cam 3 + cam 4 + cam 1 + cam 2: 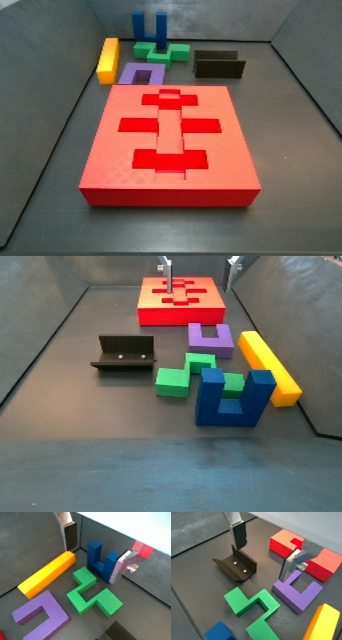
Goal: Pick up the purple object. Move up. Place the purple object on the fixture. Regrasp the purple object. Move to above the board. Insert the purple object.
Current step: Pick up the purple object.
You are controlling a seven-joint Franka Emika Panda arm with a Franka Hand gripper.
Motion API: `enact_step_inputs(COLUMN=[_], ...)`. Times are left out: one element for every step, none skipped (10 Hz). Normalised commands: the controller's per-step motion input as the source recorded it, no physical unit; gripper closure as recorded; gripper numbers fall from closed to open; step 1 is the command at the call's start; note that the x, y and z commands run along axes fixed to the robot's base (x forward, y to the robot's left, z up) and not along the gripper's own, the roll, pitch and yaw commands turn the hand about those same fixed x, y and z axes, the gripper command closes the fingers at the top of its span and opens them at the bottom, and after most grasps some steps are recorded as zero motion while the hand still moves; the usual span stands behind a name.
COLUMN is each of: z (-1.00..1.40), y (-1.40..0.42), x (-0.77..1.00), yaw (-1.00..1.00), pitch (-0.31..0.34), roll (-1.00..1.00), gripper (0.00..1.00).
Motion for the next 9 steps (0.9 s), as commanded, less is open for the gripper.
enact_step_inputs(z=[0.00,0.00,0.00,0.00,0.00,0.00,0.00,-0.02,-0.21], y=[0.00,-0.01,-0.45,-0.62,-0.62,-0.59,-0.57,-0.73,-0.81], x=[0.00,0.02,0.00,0.06,0.01,0.01,0.01,0.01,-0.03], yaw=[0.00,0.00,-0.17,-0.27,-0.39,-0.39,-0.42,-0.30,0.00], pitch=[-0.010,0.000,0.017,0.009,0.000,0.003,0.000,0.000,-0.090], roll=[0.00,0.00,0.31,0.32,0.32,0.34,0.33,0.31,0.19], gripper=[0.00,0.00,0.00,0.00,0.00,0.00,0.00,0.00,0.00])
